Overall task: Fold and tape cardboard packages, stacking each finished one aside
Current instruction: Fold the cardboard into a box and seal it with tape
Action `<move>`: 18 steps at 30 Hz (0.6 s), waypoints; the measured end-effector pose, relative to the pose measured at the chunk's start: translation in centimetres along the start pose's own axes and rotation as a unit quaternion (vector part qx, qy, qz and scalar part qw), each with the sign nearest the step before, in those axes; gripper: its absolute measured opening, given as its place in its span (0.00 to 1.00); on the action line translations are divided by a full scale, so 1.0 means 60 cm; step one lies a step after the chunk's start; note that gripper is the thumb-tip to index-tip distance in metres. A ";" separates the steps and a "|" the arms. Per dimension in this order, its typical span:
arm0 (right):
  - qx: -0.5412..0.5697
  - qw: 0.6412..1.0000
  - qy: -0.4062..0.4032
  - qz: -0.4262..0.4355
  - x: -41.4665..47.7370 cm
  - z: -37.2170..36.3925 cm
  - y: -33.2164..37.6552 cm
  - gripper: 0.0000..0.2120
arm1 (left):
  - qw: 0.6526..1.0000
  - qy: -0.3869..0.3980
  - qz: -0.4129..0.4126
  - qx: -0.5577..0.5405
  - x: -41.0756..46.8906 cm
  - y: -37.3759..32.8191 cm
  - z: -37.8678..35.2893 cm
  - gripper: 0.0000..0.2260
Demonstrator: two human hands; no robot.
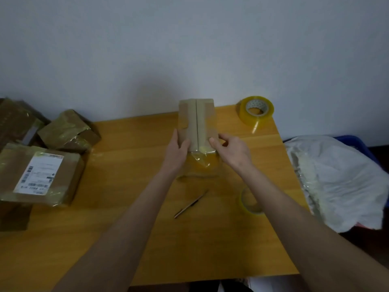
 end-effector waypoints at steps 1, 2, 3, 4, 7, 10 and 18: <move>0.030 1.000 0.002 0.002 -0.005 0.006 -0.010 0.24 | 0.999 -0.029 -0.010 0.024 -0.010 -0.011 0.001 0.27; 0.045 0.999 -0.008 0.001 -0.011 0.017 -0.025 0.22 | 0.997 -0.060 -0.025 0.045 -0.020 -0.020 0.001 0.27; 0.036 0.999 -0.020 -0.006 -0.023 0.031 -0.044 0.21 | 0.994 -0.081 -0.030 0.059 -0.032 -0.028 0.000 0.26; 0.005 1.000 -0.015 -0.024 -0.040 0.040 -0.067 0.20 | 0.991 -0.100 -0.039 0.078 -0.046 -0.034 -0.003 0.26; -0.187 0.968 0.129 -0.105 -0.100 -0.007 -0.155 0.23 | 0.958 -0.196 -0.103 0.182 -0.110 -0.065 -0.005 0.24; -0.372 0.892 0.238 -0.099 -0.150 -0.086 -0.238 0.23 | 0.904 -0.236 -0.261 0.242 -0.181 -0.105 -0.060 0.16; -0.233 0.961 0.139 0.051 -0.160 -0.049 -0.180 0.10 | 0.961 0.109 -0.035 0.251 -0.150 0.053 -0.226 0.30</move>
Point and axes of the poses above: each hand's wrist, its own x-axis towards the middle knuckle, its own z-axis out of the back of the hand, y = z × x, the point moved 10 cm from there along x, towards the middle knuckle, and after that the axes turned 10 degrees about y, right-handed, at the moved point
